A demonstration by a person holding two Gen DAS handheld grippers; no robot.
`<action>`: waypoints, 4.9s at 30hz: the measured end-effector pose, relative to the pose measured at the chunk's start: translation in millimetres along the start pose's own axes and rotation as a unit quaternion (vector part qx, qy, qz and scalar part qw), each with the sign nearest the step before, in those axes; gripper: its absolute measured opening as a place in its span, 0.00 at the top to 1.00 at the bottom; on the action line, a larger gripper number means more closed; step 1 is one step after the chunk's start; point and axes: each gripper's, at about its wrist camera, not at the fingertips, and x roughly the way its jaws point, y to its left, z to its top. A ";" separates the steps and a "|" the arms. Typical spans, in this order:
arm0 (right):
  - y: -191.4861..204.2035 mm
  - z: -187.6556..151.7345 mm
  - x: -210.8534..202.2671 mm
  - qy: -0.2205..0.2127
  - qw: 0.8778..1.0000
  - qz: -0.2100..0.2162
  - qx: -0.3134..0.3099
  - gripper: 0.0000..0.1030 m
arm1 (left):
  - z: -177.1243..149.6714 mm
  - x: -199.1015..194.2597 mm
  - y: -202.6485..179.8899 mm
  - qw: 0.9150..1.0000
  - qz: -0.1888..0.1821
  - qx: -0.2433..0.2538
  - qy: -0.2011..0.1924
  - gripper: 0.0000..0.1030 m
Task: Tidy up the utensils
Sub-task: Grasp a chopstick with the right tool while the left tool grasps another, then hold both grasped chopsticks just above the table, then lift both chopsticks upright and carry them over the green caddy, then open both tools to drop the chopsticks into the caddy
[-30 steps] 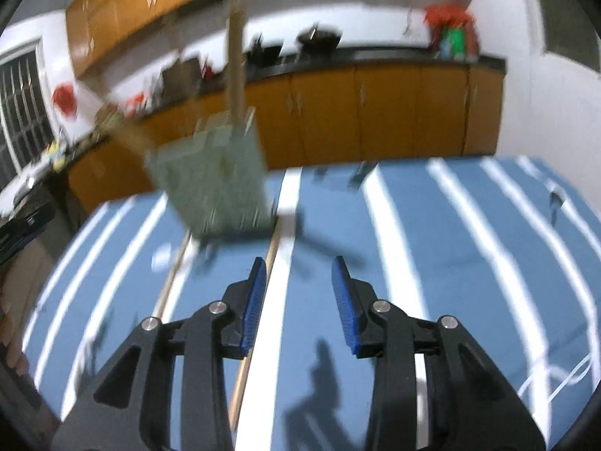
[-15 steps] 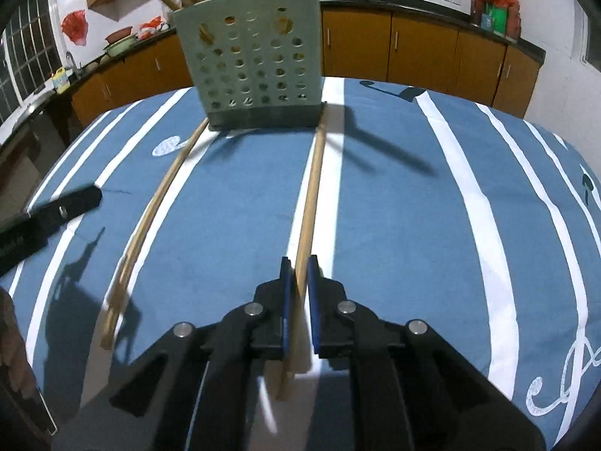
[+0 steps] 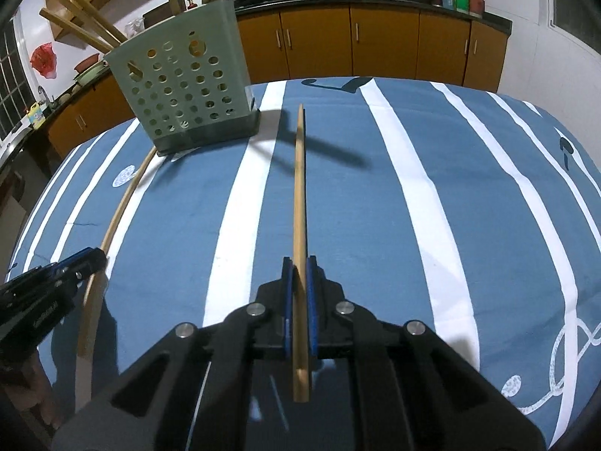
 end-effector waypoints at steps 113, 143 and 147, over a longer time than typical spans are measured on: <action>62.7 176.7 -233.2 -0.423 0.897 0.125 -0.025 0.92 | 159.9 -189.3 -9.1 0.947 -0.091 0.025 -0.307 0.93; 64.7 187.8 -118.8 -0.342 0.935 0.083 -0.034 0.71 | 178.2 -117.4 -5.8 0.970 -0.090 0.017 -0.223 0.91; 60.3 184.2 -125.6 -0.347 0.934 0.085 -0.028 0.66 | 179.9 -118.3 -2.0 0.969 -0.105 0.004 -0.223 0.74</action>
